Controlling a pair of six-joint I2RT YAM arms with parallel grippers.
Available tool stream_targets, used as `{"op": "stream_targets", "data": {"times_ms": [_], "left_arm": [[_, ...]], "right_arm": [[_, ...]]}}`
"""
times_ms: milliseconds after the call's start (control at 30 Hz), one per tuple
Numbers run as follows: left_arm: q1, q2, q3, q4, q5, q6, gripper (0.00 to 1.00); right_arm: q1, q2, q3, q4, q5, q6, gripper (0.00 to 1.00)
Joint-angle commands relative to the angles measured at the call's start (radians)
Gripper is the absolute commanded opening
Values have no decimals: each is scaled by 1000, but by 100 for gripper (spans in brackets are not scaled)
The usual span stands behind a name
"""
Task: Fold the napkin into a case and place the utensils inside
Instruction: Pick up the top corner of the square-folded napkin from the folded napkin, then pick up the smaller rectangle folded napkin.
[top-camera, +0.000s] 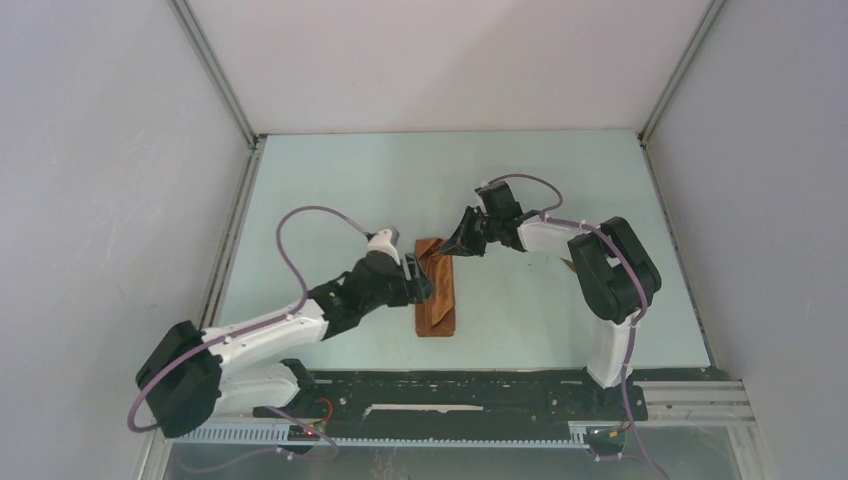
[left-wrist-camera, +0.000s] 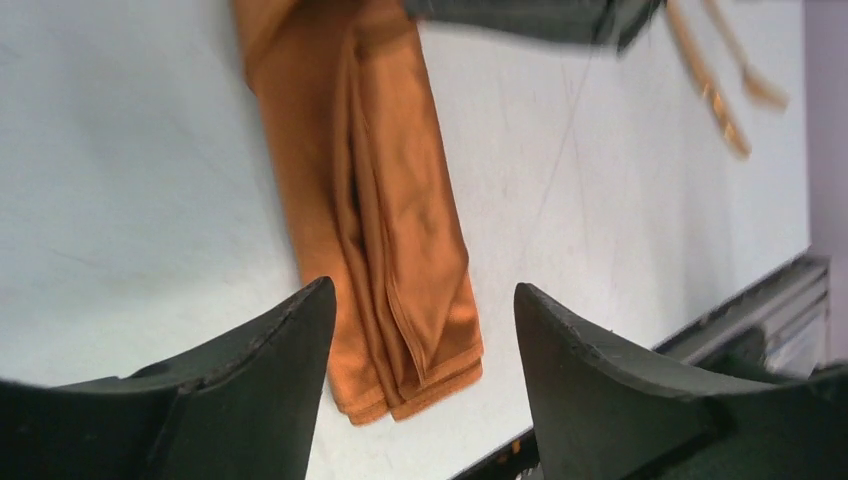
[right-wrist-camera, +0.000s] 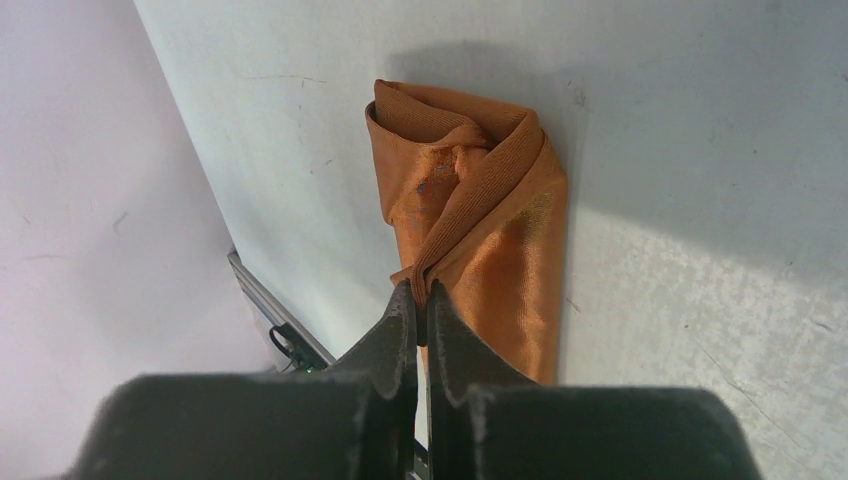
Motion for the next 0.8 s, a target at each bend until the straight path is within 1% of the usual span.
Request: {"op": "stream_targets", "data": {"times_ms": [0,33,100,167,200,267,333,433,533,633,767], "left_arm": [[149,-71,75,-98,20,41,70],[187,-56,97,-102,28,55,67],[239,17,155,-112,30,86,58],[251,110,236,-133,1,140,51],[250,154,274,-137,-9,168,49],[250,247,353,-132,8,222,48],[250,339,429,-176,5,267,44],[243,428,508,-233,3,328,39],[216,482,548,-270,-69,371,36],[185,529,584,-290,-133,403,38],[161,592,624,-306,-157,421,38]], "right_arm": [[11,20,32,69,-41,21,0],[13,21,31,74,-42,25,0],[15,26,32,81,-47,34,0],[17,33,32,99,-56,46,0],[17,37,31,106,-61,52,0],[21,39,32,107,-59,59,0],[21,42,32,104,-57,61,0],[21,42,31,98,-55,63,0],[20,44,32,106,-58,67,0],[20,45,32,107,-61,69,0],[21,45,32,108,-63,72,0]]}}
